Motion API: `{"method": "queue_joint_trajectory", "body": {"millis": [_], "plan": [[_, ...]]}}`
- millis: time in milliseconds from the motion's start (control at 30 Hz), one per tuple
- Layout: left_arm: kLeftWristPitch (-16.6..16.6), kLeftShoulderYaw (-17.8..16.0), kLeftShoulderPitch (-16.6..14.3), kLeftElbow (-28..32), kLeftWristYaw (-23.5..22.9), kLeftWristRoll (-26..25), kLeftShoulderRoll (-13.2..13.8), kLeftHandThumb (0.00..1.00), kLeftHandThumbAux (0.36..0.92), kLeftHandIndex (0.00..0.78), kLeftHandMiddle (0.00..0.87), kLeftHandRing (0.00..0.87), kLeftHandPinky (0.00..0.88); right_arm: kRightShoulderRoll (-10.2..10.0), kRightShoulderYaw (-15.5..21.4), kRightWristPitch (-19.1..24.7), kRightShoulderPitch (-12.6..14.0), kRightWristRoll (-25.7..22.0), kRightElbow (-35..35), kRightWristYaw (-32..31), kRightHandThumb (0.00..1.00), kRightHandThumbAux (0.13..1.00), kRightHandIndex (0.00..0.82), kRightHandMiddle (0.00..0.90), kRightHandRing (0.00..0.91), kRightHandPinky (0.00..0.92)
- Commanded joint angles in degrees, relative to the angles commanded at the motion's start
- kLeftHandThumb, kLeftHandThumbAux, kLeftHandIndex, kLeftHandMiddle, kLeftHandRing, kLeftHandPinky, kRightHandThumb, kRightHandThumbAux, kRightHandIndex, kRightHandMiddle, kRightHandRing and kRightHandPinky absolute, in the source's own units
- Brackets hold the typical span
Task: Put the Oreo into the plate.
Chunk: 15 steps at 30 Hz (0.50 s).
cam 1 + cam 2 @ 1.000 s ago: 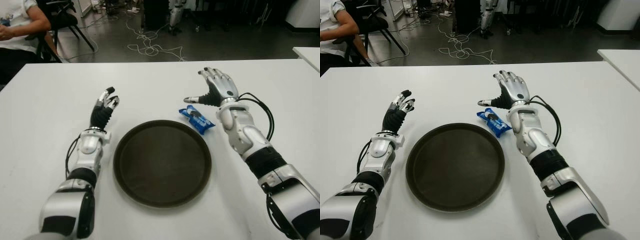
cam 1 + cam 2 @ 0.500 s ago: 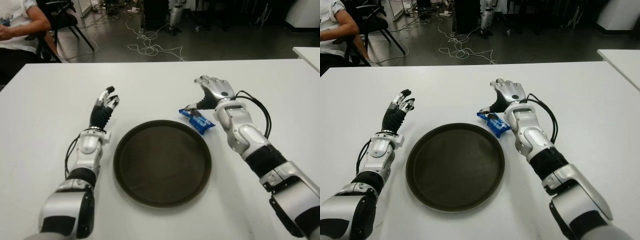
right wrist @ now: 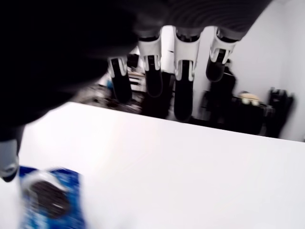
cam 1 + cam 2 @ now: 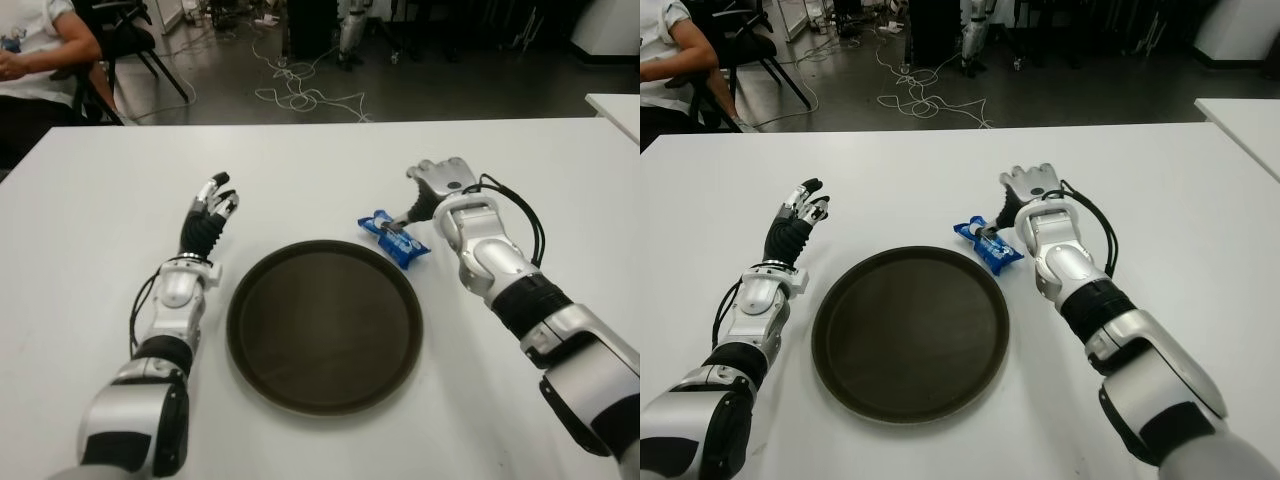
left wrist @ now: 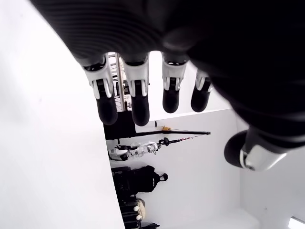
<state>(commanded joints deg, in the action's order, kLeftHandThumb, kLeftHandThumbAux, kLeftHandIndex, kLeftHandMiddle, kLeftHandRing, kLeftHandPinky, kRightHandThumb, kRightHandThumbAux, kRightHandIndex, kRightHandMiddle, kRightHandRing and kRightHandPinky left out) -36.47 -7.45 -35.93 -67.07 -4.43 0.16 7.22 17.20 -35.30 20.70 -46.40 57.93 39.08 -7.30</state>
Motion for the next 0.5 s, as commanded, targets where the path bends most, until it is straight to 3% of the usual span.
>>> {"method": "queue_joint_trajectory", "body": {"millis": [367,433,500], "plan": [[0.1,-0.5,-0.2,-0.2,-0.8,-0.7,-0.2,0.598,0.462,0.057,0.108,0.115,0.158,-0.8,-0.2,0.2,-1.0,-0.5,3.2,2.4,0.000,0.454,0.286,0.559,0.588,0.082],[-0.1,-0.4,-0.2,-0.2,-0.7,-0.6,-0.2,0.592,0.460,0.059,0.106,0.115,0.163,-1.0,-0.2,0.1,-1.1,-0.6,3.8,2.7,0.000,0.451,0.284,0.564,0.591,0.081],[-0.2,-0.3,-0.2,-0.2,-0.5,-0.5,-0.2,0.588,0.459,0.060,0.106,0.116,0.164,-1.1,-0.3,0.0,-1.3,-0.6,4.3,2.9,0.000,0.444,0.269,0.510,0.571,0.079]]}}
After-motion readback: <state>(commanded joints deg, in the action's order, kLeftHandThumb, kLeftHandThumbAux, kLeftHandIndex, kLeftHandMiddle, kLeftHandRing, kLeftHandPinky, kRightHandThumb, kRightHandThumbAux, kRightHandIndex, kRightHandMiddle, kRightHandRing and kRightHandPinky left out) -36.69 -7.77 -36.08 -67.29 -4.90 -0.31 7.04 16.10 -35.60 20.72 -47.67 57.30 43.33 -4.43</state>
